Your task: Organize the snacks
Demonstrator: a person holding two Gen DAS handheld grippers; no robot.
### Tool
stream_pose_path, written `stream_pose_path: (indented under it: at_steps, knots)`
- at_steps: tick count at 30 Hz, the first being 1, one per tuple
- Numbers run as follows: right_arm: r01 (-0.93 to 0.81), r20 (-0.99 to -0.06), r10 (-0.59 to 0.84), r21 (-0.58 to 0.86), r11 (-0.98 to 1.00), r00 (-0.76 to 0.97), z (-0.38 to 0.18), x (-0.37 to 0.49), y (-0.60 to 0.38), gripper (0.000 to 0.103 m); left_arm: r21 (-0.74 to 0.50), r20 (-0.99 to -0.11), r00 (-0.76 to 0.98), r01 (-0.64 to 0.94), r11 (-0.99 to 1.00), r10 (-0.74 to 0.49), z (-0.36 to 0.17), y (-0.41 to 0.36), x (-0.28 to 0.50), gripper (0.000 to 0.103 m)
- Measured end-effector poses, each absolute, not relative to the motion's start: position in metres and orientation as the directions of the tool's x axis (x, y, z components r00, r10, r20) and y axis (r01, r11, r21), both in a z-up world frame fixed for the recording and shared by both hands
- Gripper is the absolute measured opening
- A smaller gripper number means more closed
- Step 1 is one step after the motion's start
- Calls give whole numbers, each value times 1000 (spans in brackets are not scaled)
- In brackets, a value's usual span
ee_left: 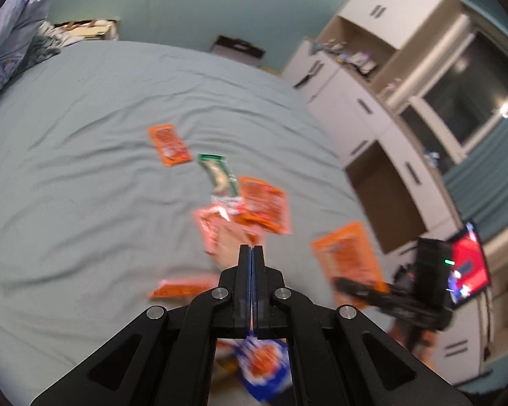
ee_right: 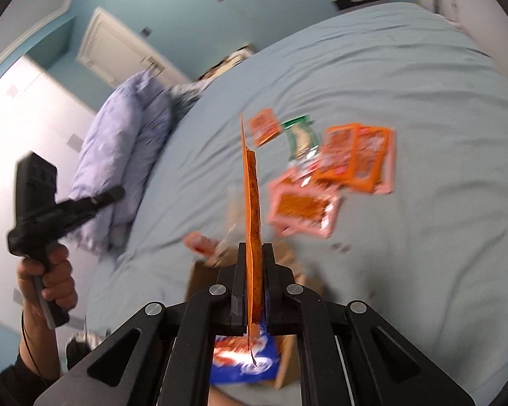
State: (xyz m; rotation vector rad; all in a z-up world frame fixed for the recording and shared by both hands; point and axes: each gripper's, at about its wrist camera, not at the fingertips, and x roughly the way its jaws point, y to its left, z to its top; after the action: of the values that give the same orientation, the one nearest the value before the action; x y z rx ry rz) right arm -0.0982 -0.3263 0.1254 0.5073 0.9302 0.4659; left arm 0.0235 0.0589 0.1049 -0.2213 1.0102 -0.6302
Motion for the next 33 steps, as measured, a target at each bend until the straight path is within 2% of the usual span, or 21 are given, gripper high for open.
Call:
stream_pose_path:
  at_steps: [3, 5, 6, 7, 8, 9, 10, 13, 15, 17, 20, 21, 22, 26, 30, 33]
  knots:
    - [-213, -646, 596, 573, 791, 476, 124, -103, -311, 4, -420, -710, 370, 461, 782, -599, 113, 49, 0, 0]
    - [-227, -662, 598, 563, 794, 452, 121, -105, -302, 4, -357, -739, 383, 474, 805, -554, 104, 44, -3, 0]
    - [-229, -671, 597, 560, 797, 440, 118, -106, -298, 4, -303, -777, 392, 453, 838, -493, 92, 44, 1, 1]
    - [-231, -678, 596, 556, 799, 430, 118, -106, -296, 4, -271, -797, 399, 435, 859, -454, 84, 46, 3, 10]
    - [-234, -687, 598, 554, 799, 414, 116, -107, -293, 4, -227, -821, 408, 410, 884, -400, 72, 49, 7, 38]
    - [-239, -694, 613, 566, 789, 377, 112, -107, -287, 5, -167, -845, 423, 374, 912, -328, 54, 56, 15, 57]
    - [-241, -696, 640, 593, 768, 327, 106, -106, -282, 5, -129, -853, 438, 351, 927, -285, 46, 60, 17, 81]
    - [-208, -688, 690, 658, 724, 224, 94, -99, -272, 5, -33, -894, 425, 259, 965, -145, 2, 79, 33, 81]
    - [-101, -707, 679, 674, 732, 197, 80, -89, -275, 7, -99, -935, 314, 213, 972, -164, -26, 91, 48, 81]
    - [-27, -750, 607, 623, 782, 263, 79, -81, -286, 14, -201, -942, 237, 167, 965, -237, -45, 100, 60, 81]
    - [-101, -730, 538, 552, 828, 423, 106, -74, -294, 40, -290, -941, 135, 146, 946, -309, -65, 99, 76, 81]
    - [-117, -719, 523, 534, 837, 458, 112, -72, -295, 54, -285, -944, 126, 148, 947, -304, -67, 97, 75, 81]
    - [-118, -710, 493, 508, 853, 502, 118, -70, -298, 63, -265, -951, 120, 149, 953, -284, -72, 96, 81, 81]
    - [-22, -717, 407, 480, 877, 565, 115, -54, -319, 67, -288, -952, 66, 138, 947, -299, -94, 85, 98, 79]
    - [124, -726, 466, 596, 794, 506, 90, -26, -344, 67, -310, -946, 41, 163, 937, -321, -106, 70, 114, 76]
    - [187, -725, 462, 618, 763, 510, 83, -14, -359, 67, -257, -961, 54, 199, 946, -273, -109, 56, 120, 60]
